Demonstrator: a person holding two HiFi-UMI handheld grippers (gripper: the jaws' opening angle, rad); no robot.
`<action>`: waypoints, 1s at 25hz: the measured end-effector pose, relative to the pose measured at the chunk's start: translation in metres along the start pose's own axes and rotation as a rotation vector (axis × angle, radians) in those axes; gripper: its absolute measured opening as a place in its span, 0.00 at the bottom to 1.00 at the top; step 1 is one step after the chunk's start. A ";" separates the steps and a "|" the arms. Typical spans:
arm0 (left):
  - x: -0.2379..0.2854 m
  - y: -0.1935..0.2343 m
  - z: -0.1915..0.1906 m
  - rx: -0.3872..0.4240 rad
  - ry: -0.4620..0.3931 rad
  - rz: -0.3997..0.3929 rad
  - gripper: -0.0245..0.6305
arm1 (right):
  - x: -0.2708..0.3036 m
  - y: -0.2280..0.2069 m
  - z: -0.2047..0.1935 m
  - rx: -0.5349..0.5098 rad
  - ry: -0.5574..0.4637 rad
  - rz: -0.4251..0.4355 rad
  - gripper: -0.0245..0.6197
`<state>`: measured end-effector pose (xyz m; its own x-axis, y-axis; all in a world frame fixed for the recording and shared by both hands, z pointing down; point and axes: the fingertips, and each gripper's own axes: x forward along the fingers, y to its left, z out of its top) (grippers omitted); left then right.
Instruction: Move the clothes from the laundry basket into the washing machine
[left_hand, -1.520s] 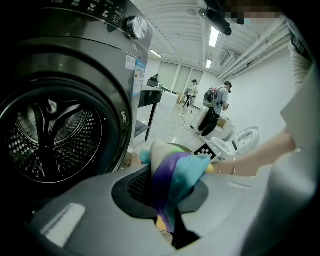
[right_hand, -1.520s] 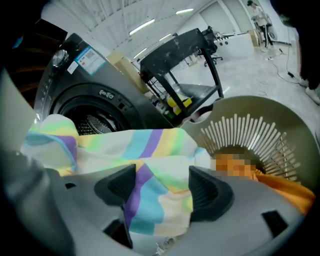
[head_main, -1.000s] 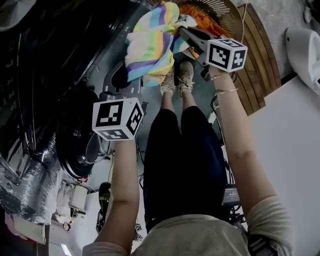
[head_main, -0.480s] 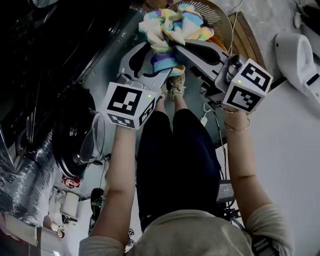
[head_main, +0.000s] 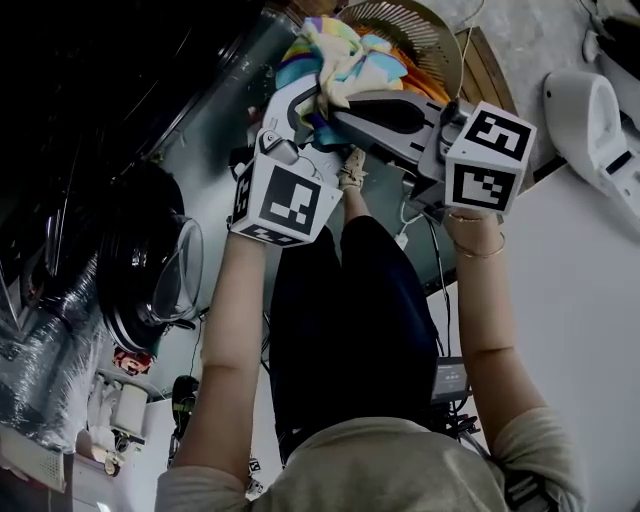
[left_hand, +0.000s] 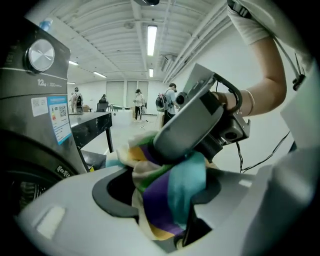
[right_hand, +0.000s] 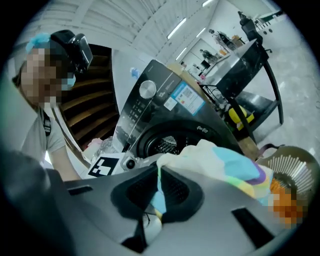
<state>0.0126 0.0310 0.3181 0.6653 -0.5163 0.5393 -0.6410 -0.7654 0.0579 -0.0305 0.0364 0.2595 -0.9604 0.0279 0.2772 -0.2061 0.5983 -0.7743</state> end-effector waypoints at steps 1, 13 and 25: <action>0.001 -0.001 -0.001 -0.008 -0.010 -0.001 0.42 | 0.000 -0.001 0.000 0.020 -0.014 0.009 0.07; -0.019 0.043 -0.050 -0.339 -0.085 0.217 0.18 | -0.001 -0.027 -0.019 -0.004 -0.079 -0.099 0.07; -0.062 0.140 -0.203 -0.782 -0.041 0.751 0.18 | 0.034 -0.101 -0.110 0.248 -0.128 -0.194 0.07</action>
<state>-0.1959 0.0338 0.4636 0.0042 -0.7740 0.6332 -0.9466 0.2010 0.2520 -0.0222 0.0649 0.4096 -0.9114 -0.1772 0.3713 -0.4113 0.3694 -0.8333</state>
